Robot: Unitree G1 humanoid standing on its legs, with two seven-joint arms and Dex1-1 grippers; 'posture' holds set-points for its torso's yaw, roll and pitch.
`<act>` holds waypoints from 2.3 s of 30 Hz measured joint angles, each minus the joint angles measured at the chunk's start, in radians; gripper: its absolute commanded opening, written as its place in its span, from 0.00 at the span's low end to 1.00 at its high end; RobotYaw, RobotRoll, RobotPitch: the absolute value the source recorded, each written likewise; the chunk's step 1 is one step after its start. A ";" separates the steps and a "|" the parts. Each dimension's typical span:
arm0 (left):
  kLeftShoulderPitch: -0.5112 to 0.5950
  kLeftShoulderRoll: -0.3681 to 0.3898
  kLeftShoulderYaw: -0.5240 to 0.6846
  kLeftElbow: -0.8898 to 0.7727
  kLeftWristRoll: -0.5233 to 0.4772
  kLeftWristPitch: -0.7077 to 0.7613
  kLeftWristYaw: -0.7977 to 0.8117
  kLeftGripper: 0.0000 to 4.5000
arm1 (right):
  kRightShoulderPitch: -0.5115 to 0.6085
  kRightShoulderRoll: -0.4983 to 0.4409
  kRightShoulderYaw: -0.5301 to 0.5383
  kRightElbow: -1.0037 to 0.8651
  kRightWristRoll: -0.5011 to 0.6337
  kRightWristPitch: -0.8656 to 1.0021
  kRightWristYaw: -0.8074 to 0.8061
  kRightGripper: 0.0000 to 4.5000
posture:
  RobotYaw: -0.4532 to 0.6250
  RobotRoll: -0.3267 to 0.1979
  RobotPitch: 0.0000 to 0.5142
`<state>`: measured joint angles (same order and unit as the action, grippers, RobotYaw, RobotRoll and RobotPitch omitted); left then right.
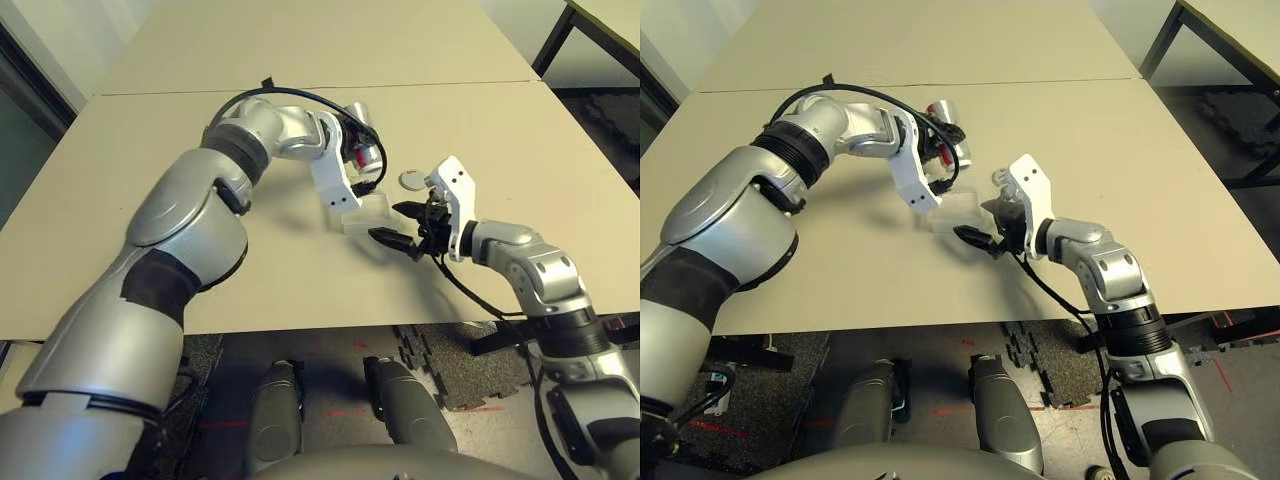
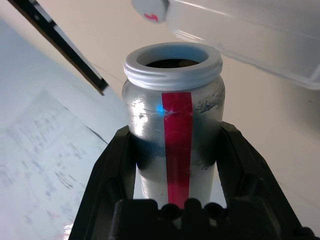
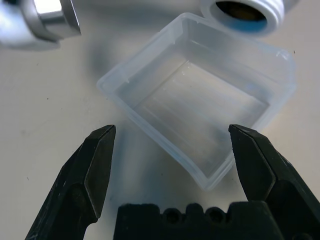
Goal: Pour the medicine from the bottle into the box.
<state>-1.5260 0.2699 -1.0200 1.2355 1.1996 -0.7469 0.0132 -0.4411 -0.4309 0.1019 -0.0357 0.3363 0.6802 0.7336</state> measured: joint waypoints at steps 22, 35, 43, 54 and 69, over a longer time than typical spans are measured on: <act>0.163 0.016 0.642 0.049 -0.676 0.234 -0.414 0.55 | -0.012 -0.081 -0.031 -0.029 0.005 0.009 0.004 1.00 | 0.27 0.62 0.28; 0.400 0.082 1.032 0.051 -1.016 0.588 -0.323 0.55 | 0.032 -0.147 -0.037 -0.102 0.034 0.095 0.040 1.00 | 0.27 0.62 0.30; 0.409 0.083 1.001 0.051 -0.994 0.574 -0.310 0.55 | 0.031 -0.147 -0.036 -0.115 0.037 0.105 0.041 1.00 | 0.28 0.62 0.30; 0.102 0.164 0.300 -0.072 -0.299 -0.003 -0.137 0.55 | 0.025 -0.135 -0.024 -0.088 0.034 0.085 0.046 1.00 | 0.28 0.62 0.27; -0.020 -0.033 -0.030 0.002 0.064 0.040 0.139 0.55 | 0.018 -0.066 -0.004 -0.045 0.015 0.048 0.027 1.00 | 0.25 0.62 0.27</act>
<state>-1.5455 0.2366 -1.0500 1.2371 1.2636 -0.7069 0.1522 -0.4229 -0.4970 0.0974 -0.0812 0.3510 0.7279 0.7611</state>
